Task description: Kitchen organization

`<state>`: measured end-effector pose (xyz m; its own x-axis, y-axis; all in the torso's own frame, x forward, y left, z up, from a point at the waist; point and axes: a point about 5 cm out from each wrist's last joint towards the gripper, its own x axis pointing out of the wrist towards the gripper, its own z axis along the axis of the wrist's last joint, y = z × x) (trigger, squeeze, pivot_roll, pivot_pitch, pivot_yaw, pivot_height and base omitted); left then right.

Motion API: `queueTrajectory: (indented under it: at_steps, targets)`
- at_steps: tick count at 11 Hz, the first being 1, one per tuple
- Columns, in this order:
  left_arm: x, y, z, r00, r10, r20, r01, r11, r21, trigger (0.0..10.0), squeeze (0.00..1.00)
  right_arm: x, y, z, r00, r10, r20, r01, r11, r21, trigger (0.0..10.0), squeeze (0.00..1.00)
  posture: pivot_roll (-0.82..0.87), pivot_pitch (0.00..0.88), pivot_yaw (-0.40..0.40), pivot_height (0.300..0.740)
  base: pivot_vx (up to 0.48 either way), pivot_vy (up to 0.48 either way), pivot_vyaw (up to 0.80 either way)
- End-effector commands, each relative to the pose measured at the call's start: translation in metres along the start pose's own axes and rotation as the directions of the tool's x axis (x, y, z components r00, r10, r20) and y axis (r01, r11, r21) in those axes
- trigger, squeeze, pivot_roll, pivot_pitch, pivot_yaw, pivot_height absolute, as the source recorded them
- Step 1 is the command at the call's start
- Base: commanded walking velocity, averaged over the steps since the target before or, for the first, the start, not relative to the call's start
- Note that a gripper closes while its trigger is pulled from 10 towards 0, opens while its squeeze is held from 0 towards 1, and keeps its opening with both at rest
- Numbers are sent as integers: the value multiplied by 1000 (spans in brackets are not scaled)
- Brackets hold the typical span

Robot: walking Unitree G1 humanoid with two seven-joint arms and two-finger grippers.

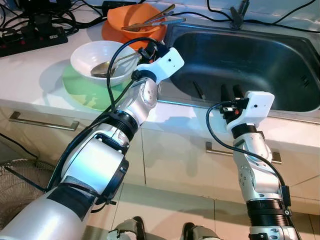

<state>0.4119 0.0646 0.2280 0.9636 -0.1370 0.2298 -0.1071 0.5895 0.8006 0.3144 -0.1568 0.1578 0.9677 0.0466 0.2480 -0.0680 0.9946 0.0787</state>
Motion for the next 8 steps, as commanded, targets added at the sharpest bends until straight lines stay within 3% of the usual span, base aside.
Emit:
queueTrajectory:
  at_steps: [1, 6, 7, 8]
  targets:
    - [3, 4, 6, 1000, 19, 11, -19, 1000, 12, 0, 0, -4, -6, -14, 997, -32, -73, 33, 999, 12, 10000, 0, -72, 156, -2, 740, 0, 0, 0]
    - [6, 10, 16, 999, 42, 34, -41, 998, -41, 0, 0, 0, -7, -14, 997, -34, -75, 35, 999, 11, 10000, 0, -63, 143, -4, 740, 0, 0, 0]
    - [8, 13, 24, 998, 29, 56, -23, 994, -111, 6588, 0, 1, -7, -14, 997, -32, -73, 33, 999, 13, 10000, 0, -57, 141, -6, 740, 0, 0, 0]
    - [8, 15, 28, 997, 23, 67, -14, 990, -139, 10000, 0, 2, -7, -14, 997, -31, -73, 32, 999, 14, 10000, 0, -54, 140, -7, 740, 0, 0, 0]
